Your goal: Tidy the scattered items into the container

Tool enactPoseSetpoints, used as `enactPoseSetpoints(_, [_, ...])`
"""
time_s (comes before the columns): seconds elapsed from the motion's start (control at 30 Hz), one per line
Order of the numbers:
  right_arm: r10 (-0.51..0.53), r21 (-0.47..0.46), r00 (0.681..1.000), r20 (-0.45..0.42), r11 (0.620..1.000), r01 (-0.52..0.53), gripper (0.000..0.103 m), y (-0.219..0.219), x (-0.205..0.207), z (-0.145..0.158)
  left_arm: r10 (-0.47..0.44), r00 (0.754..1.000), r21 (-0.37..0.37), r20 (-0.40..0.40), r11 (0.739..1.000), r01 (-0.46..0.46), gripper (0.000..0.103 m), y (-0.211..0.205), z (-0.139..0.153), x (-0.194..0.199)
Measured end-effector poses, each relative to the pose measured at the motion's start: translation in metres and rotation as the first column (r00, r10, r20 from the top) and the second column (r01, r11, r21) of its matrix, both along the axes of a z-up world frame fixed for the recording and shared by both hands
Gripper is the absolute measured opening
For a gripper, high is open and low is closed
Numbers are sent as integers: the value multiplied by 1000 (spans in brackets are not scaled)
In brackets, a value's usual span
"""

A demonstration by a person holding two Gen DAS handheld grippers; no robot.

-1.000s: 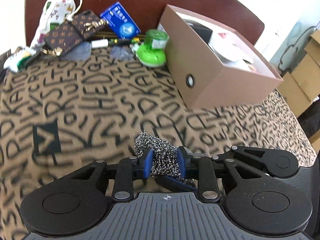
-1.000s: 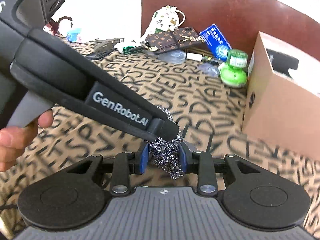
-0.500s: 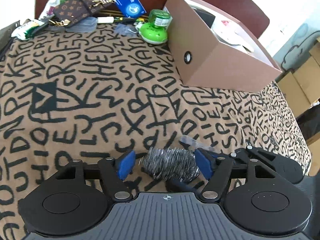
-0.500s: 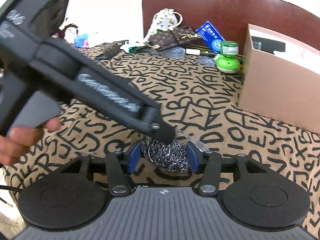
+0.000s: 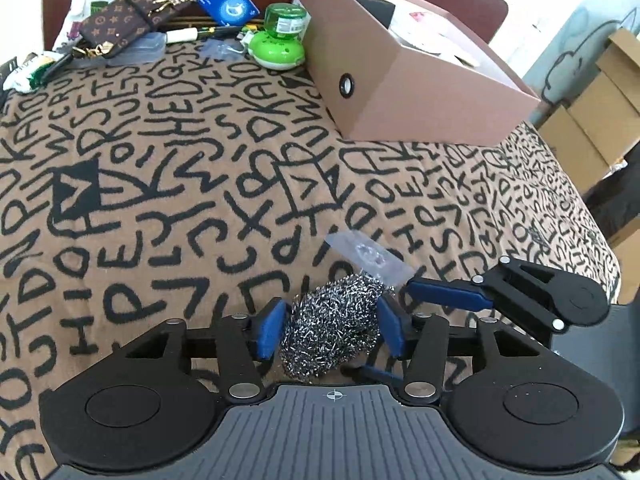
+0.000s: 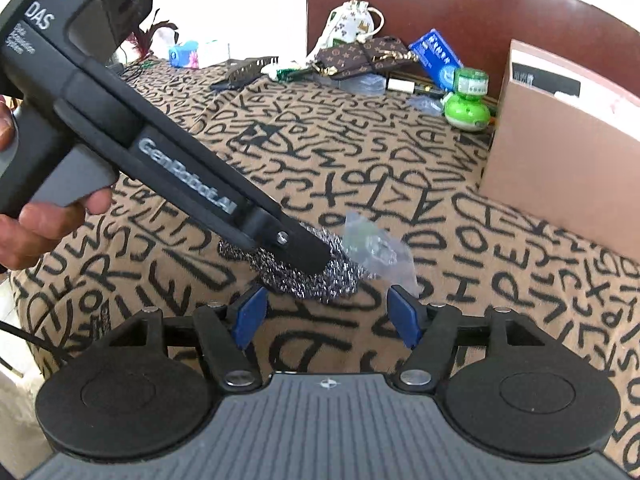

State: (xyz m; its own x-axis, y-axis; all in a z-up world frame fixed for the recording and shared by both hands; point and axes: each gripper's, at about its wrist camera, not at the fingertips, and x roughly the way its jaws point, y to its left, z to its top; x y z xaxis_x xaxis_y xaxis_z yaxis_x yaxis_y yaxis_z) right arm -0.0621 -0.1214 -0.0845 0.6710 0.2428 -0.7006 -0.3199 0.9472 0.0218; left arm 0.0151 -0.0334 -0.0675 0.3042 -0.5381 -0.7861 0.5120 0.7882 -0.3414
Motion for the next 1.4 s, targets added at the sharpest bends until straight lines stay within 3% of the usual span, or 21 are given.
enactPoseSetpoints(0.03, [4, 7, 1000, -6, 1000, -4, 68, 1, 0, -1, -7, 1000, 2, -2, 1000, 7, 48, 0, -1, -1])
enactPoseSetpoints(0.13, [27, 44, 999, -23, 999, -26, 63, 4, 0, -2, -24, 1000, 7, 3, 1000, 24, 47, -1, -1, -5])
enactPoseSetpoints(0.17, [33, 58, 999, -21, 998, -31, 62, 5, 0, -1, -28, 1000, 10, 11, 1000, 28, 48, 0, 0, -7])
enactPoseSetpoints(0.2, [34, 65, 999, -15, 997, -33, 62, 7, 0, 0, -32, 999, 12, 16, 999, 32, 62, 0, 1, -8])
enactPoseSetpoints(0.27, [33, 66, 999, -2, 997, -32, 62, 10, 1, 0, -28, 1000, 20, 14, 999, 28, 63, -1, -1, -9])
enactPoseSetpoints(0.33, [25, 72, 1000, -1, 997, -25, 62, 12, 4, -1, -29, 1000, 33, 11, 999, 28, 48, -1, -3, -9])
enactPoseSetpoints(0.4, [20, 87, 1000, -5, 996, -20, 61, 12, 6, -3, -28, 999, 41, 19, 999, 28, 43, 1, -2, -10])
enactPoseSetpoints(0.5, [31, 110, 999, 5, 993, -32, 50, 14, 5, -3, -18, 999, 61, 30, 998, 16, 40, 7, 2, -12])
enactPoseSetpoints(0.57, [50, 128, 998, 23, 990, -53, 43, 17, 4, 1, -2, 999, 74, 42, 997, -1, 39, 12, 7, -14])
enactPoseSetpoints(0.63, [72, 142, 996, 45, 987, -78, 42, 20, 3, 7, 10, 999, 74, 53, 997, -14, 39, 19, 16, -16])
enactPoseSetpoints(1.03, [92, 163, 970, 225, 978, -131, 41, 20, 5, 46, 47, 978, 50, 205, 997, -58, 39, 31, 73, -20])
enactPoseSetpoints(1.13, [73, 163, 976, 207, 981, -108, 42, 15, 9, 42, 43, 980, 55, 194, 997, -54, 39, 23, 68, -15])
enactPoseSetpoints(1.27, [44, 150, 987, 155, 986, -68, 51, 10, 12, 25, 40, 987, 51, 156, 998, -48, 44, 15, 44, -6])
enactPoseSetpoints(1.37, [34, 118, 995, 91, 992, -45, 52, 6, 16, 11, 77, 996, 64, 51, 995, -80, 43, 17, 16, 9])
enactPoseSetpoints(1.4, [30, 113, 996, 78, 993, -39, 52, 3, 16, 7, 89, 996, 56, 23, 994, -91, 49, 20, 11, 11])
